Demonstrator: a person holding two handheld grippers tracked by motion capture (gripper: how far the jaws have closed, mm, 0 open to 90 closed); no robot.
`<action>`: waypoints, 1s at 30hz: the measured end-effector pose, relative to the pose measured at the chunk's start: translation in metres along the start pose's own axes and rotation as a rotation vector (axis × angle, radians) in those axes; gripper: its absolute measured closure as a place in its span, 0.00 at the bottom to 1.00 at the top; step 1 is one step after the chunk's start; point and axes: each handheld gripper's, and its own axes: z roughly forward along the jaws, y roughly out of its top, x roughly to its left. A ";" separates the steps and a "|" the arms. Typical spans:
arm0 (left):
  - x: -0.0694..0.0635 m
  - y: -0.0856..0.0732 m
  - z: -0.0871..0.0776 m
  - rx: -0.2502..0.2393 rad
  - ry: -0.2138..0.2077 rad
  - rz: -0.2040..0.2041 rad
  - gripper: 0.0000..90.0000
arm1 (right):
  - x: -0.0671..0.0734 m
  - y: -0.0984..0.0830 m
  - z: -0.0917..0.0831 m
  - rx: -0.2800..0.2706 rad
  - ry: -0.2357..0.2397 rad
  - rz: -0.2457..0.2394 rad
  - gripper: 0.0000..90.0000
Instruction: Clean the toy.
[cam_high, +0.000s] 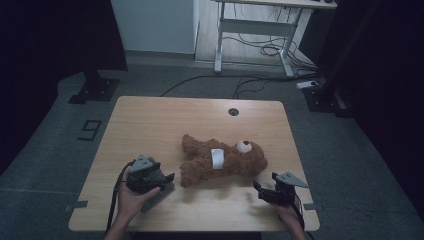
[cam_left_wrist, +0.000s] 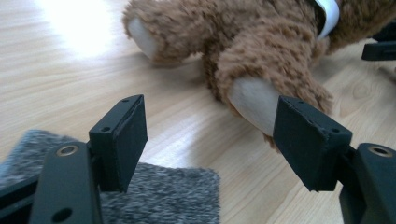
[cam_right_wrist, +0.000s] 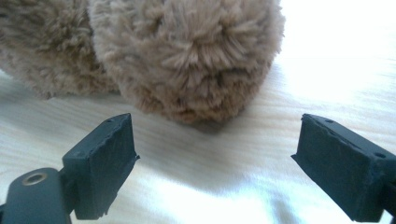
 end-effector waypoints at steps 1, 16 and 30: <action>-0.001 -0.001 0.001 0.001 -0.003 0.003 0.29 | 0.000 -0.002 -0.003 -0.006 -0.005 0.001 0.14; -0.014 -0.019 0.006 0.025 -0.036 0.016 0.31 | -0.004 -0.017 -0.021 0.018 -0.060 0.013 0.15; -0.014 -0.020 0.004 0.023 -0.056 0.004 0.31 | -0.001 -0.017 -0.021 0.006 -0.061 -0.006 0.15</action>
